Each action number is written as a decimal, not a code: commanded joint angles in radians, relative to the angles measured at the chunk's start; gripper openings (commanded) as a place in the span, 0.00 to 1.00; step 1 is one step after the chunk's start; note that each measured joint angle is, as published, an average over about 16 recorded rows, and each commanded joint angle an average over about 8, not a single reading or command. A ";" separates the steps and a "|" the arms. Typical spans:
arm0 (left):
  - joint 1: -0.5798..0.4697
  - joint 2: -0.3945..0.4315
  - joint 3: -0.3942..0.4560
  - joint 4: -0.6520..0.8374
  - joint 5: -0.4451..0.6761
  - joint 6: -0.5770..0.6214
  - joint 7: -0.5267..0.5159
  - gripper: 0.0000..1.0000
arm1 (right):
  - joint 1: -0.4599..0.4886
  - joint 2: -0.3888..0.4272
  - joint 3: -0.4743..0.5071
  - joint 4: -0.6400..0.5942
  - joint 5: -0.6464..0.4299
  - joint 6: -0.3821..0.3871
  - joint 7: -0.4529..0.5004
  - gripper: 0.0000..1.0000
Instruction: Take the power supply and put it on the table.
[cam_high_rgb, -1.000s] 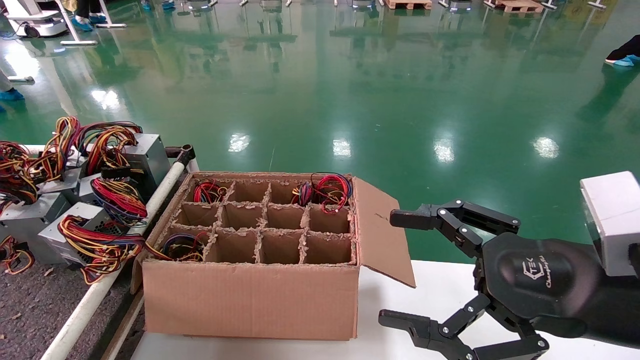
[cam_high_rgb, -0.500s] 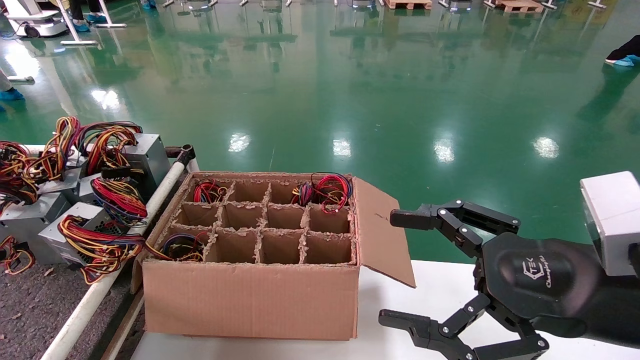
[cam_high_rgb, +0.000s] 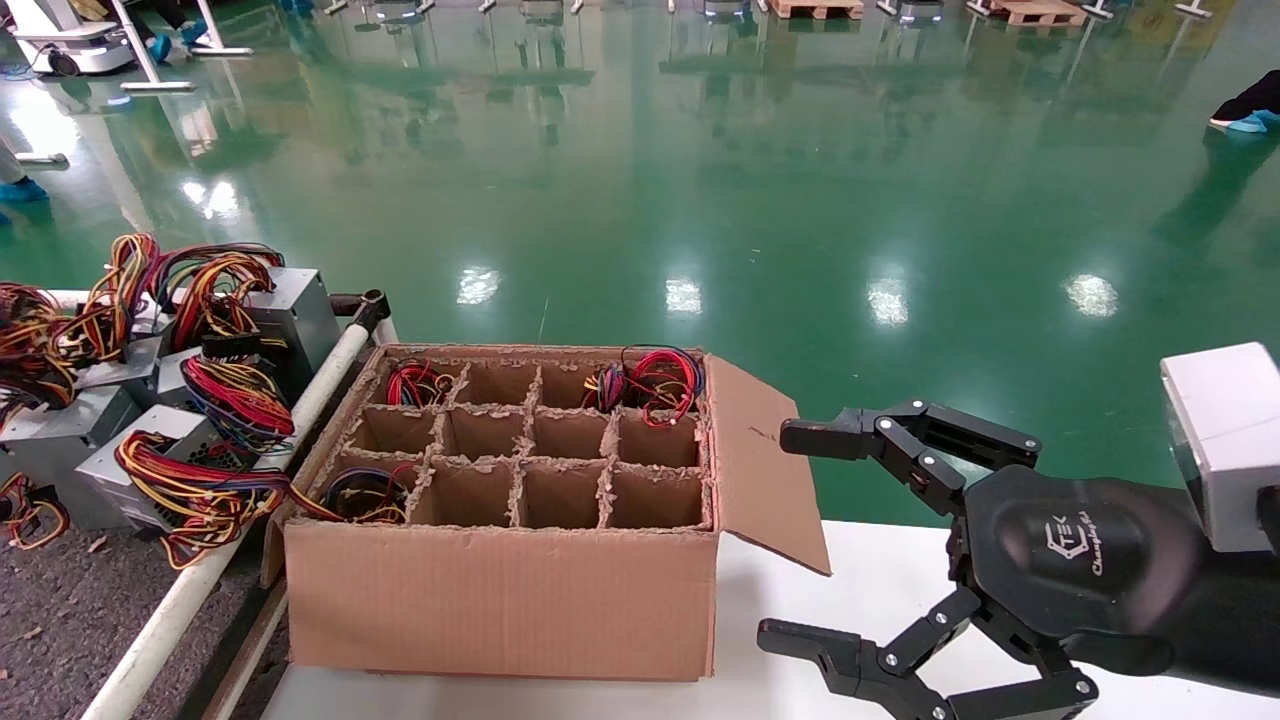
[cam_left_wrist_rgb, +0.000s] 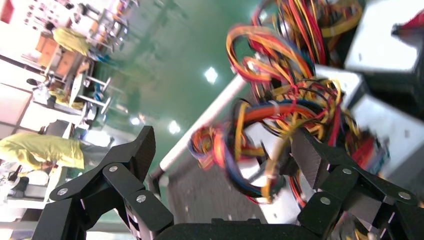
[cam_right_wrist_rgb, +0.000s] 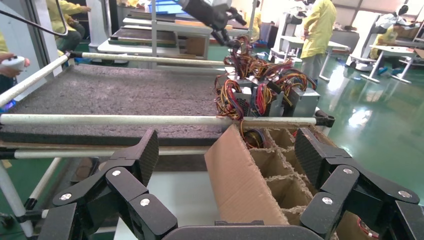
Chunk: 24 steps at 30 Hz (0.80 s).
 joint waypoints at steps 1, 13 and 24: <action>0.007 0.002 0.005 0.000 0.008 -0.008 0.007 1.00 | 0.000 0.000 0.000 0.000 0.000 0.000 0.000 1.00; -0.013 -0.004 0.022 0.013 0.032 0.048 -0.038 1.00 | 0.000 0.000 0.000 0.000 0.000 0.000 0.000 1.00; -0.049 -0.009 0.001 0.033 0.001 0.098 -0.091 1.00 | 0.000 0.000 0.000 0.000 0.000 0.000 0.000 1.00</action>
